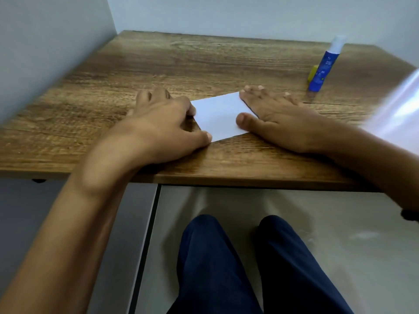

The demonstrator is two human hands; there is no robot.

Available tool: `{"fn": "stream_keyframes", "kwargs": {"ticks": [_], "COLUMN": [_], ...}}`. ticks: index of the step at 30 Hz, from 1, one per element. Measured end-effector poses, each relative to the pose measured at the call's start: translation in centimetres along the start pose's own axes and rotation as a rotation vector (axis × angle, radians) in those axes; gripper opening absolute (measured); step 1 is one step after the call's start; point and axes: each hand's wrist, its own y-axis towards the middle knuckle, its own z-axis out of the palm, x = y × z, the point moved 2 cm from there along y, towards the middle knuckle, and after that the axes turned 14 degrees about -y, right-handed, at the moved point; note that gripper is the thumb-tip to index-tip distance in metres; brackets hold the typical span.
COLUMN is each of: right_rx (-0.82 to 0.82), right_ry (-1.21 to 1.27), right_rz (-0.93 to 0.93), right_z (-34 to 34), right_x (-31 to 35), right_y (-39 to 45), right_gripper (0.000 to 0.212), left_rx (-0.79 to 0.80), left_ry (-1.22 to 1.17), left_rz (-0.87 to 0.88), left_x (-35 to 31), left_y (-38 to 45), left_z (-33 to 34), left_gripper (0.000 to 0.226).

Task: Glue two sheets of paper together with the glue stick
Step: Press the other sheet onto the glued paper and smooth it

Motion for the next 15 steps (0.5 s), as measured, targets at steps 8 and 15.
{"fn": "stream_keyframes", "kwargs": {"ticks": [8, 15], "right_rx": [-0.079, -0.1], "right_ry": [0.08, 0.087], "right_rz": [-0.023, -0.06], "right_z": [0.2, 0.3], "right_x": [-0.4, -0.3], "right_y": [0.2, 0.3], "right_gripper": [0.09, 0.089], "left_rx": [0.023, 0.148], "left_ry": [-0.019, 0.014], "left_rz": [0.296, 0.339], "left_x": [-4.9, -4.7], "left_y": [8.0, 10.9], "left_z": [1.4, 2.4], "left_gripper": [0.033, 0.013]}}
